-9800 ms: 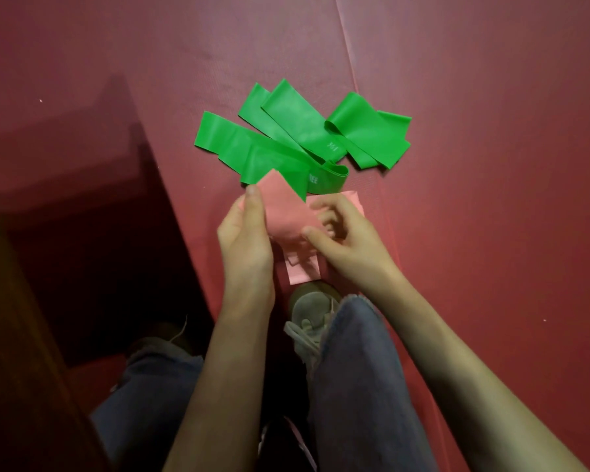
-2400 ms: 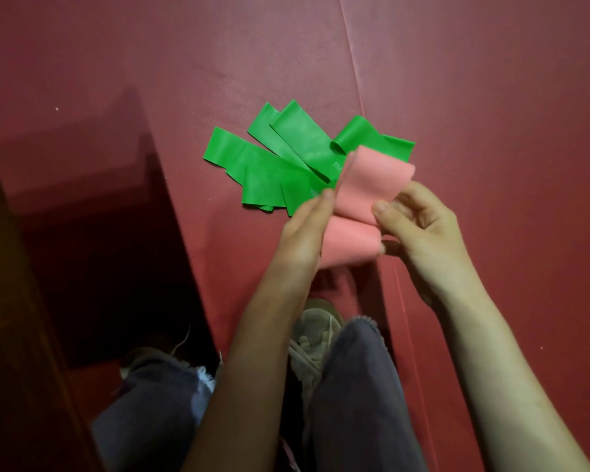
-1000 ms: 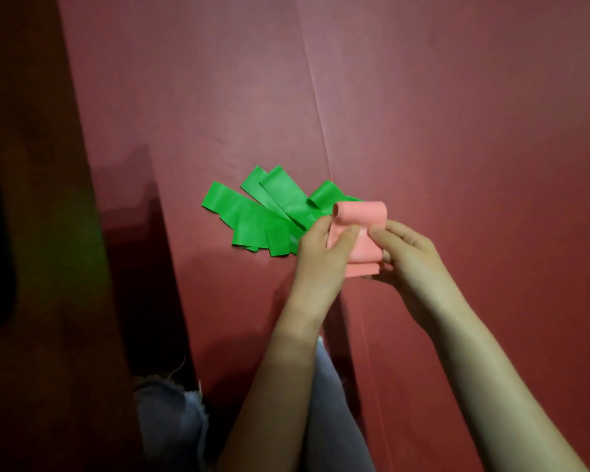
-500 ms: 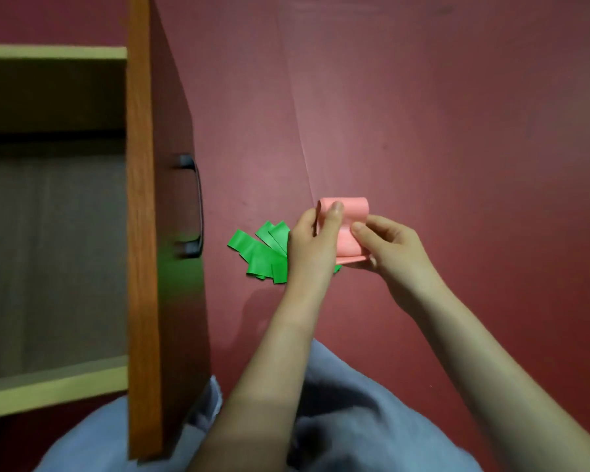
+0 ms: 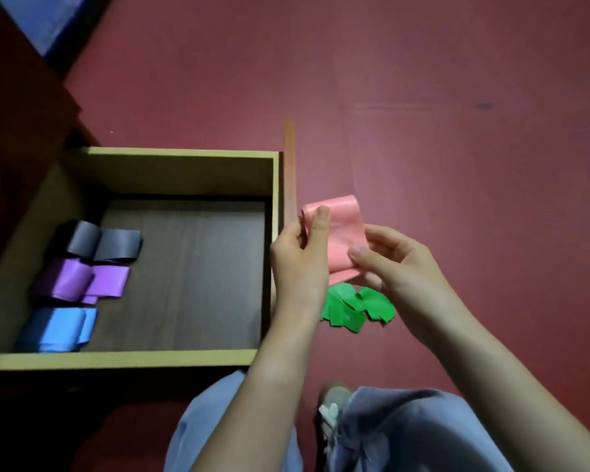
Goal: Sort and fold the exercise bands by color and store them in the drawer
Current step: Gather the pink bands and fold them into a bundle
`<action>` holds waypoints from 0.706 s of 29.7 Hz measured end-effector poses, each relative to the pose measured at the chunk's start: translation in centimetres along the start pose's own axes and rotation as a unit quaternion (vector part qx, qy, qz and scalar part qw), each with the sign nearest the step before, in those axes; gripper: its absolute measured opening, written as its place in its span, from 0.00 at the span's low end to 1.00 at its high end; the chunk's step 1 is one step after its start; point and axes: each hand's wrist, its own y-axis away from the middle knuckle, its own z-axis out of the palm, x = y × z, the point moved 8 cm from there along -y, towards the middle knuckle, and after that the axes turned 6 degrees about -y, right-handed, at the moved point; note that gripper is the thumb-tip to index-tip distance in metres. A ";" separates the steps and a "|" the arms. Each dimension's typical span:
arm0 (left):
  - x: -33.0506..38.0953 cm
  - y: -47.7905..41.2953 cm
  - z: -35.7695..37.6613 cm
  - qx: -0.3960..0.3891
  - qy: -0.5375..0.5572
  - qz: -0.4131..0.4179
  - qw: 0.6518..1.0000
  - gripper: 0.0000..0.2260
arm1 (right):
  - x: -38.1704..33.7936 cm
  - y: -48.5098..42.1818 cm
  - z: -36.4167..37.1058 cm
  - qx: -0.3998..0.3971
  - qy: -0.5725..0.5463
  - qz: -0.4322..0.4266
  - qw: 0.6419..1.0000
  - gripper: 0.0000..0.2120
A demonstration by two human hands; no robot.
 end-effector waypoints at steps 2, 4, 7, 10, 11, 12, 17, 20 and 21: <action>0.4 -1.4 -2.6 -0.020 -0.010 -0.002 1.000 0.10 | 0.0 -1.1 2.7 -0.011 0.024 -0.005 1.000 0.12; 0.8 -2.5 -4.8 -0.037 -0.032 0.000 0.999 0.06 | 0.2 -2.2 4.9 -0.024 0.041 -0.004 0.999 0.13; 1.4 -5.1 -9.2 -0.036 -0.070 0.020 0.997 0.06 | 1.1 -4.5 8.9 -0.067 0.068 0.017 0.995 0.13; 1.4 -7.8 -13.0 -0.020 -0.120 0.032 0.992 0.09 | 2.9 -7.6 12.2 -0.079 0.082 0.049 0.992 0.11; 1.0 -9.1 -14.9 0.005 -0.124 0.029 0.992 0.10 | 4.1 -9.1 13.8 -0.076 0.072 0.074 0.992 0.09; 0.6 -10.1 -16.4 0.037 -0.129 0.021 0.991 0.10 | 5.4 -10.3 14.8 -0.063 0.052 0.103 0.991 0.06; -2.6 -14.9 -23.8 0.187 -0.156 -0.022 0.970 0.07 | 12.3 -15.0 21.8 -0.059 0.021 0.237 0.969 0.10; -2.6 -16.8 -26.0 0.203 -0.238 0.016 0.950 0.08 | 13.4 -17.7 24.5 -0.091 0.108 0.204 0.969 0.11; -2.7 -17.8 -27.3 0.204 -0.277 0.029 0.939 0.11 | 14.2 -19.0 26.1 -0.102 0.114 0.196 0.968 0.11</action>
